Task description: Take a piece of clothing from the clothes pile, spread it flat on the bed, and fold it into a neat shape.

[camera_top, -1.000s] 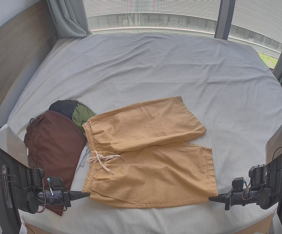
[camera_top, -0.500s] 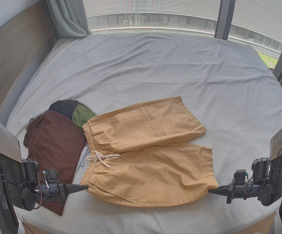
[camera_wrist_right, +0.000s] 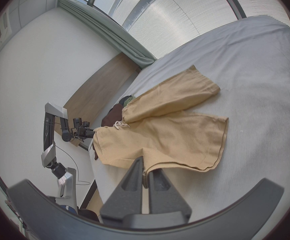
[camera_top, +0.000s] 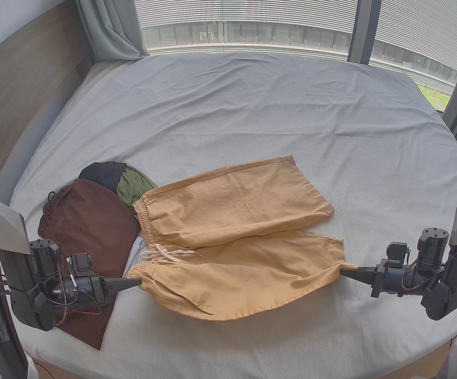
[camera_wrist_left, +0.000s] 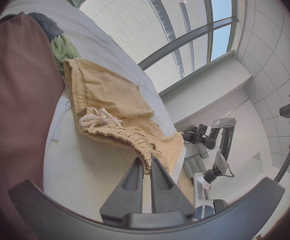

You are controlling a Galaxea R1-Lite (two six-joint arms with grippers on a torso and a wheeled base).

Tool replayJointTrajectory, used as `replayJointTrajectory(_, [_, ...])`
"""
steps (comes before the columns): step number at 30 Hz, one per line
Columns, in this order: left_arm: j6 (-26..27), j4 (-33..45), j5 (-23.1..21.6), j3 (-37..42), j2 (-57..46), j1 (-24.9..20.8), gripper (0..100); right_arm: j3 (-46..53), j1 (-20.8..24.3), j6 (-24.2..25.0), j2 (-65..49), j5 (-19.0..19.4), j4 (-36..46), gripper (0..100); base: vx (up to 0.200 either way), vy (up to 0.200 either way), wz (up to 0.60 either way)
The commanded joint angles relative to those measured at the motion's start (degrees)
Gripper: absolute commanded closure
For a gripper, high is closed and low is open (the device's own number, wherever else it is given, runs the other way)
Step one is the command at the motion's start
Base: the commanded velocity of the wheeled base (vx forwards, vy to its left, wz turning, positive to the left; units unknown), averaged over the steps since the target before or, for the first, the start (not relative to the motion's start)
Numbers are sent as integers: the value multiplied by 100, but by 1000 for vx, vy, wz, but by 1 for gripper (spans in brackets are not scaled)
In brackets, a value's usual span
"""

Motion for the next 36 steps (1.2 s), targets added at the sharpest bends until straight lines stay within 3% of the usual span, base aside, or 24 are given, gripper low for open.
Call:
replayJointTrajectory(1, [-49, -7, 7, -106, -160, -22, 100, -139, -1, 30, -199, -11, -14, 100, 0, 0, 0])
replayJointTrajectory(15, [-577, -7, 341, -282, -406, -118, 100, -403, -36, 487, -436, -37, -14, 100, 0, 0, 0])
replayJointTrajectory(36, [-726, 1, 825, -616, -379, -109, 100, -280, -45, 698, -1052, -29, -5, 100, 0, 0, 0])
